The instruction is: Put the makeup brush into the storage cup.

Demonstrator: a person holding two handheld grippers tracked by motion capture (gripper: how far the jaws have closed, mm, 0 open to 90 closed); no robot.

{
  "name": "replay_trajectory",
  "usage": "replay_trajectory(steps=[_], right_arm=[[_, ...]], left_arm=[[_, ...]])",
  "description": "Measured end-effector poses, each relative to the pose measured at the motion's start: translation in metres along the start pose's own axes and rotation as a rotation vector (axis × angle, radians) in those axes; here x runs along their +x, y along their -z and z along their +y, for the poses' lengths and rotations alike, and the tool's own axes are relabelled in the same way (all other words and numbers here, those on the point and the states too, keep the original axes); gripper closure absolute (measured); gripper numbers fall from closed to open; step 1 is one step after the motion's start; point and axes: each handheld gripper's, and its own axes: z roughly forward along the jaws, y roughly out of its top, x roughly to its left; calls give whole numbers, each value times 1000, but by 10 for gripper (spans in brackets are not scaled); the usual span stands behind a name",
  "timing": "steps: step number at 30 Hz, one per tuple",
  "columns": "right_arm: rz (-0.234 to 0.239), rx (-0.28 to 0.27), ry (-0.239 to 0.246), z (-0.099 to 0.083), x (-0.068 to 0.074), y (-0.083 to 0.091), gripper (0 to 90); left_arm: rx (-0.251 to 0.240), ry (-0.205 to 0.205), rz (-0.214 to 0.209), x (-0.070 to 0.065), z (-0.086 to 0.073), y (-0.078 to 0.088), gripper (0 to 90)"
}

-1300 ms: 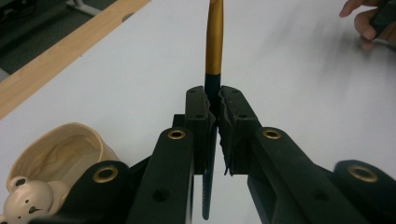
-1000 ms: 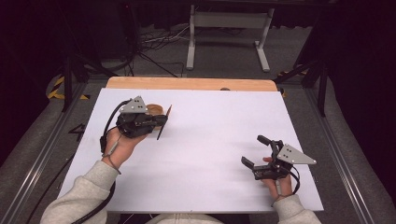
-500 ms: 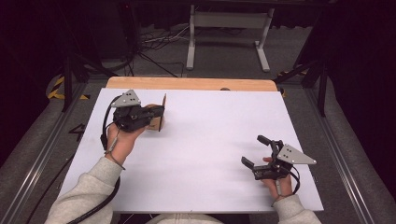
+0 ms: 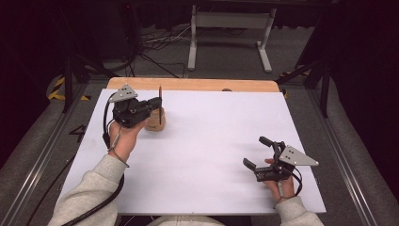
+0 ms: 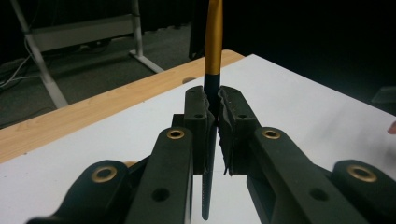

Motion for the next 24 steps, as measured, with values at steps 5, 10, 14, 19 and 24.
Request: replay_trajectory(steps=[5, 10, 14, 19, 24], right_arm=[[0, 1, 2, 0, 0, 0, 0], [0, 0, 1, 0, 0, 0, 0], [2, 0, 1, 0, 0, 0, 0], [2, 0, 1, 0, 0, 1, 0], [2, -2, 3, 0, 0, 1, 0]], left_arm=[[-13, 7, 54, 0, 2, -1, 823], [-18, 18, 100, 0, 4, -3, 823], [-24, 16, 141, 0, 6, -5, 823], [-34, 24, 169, 2, 7, -8, 823], [-42, 38, 198, 3, 7, -11, 823]])
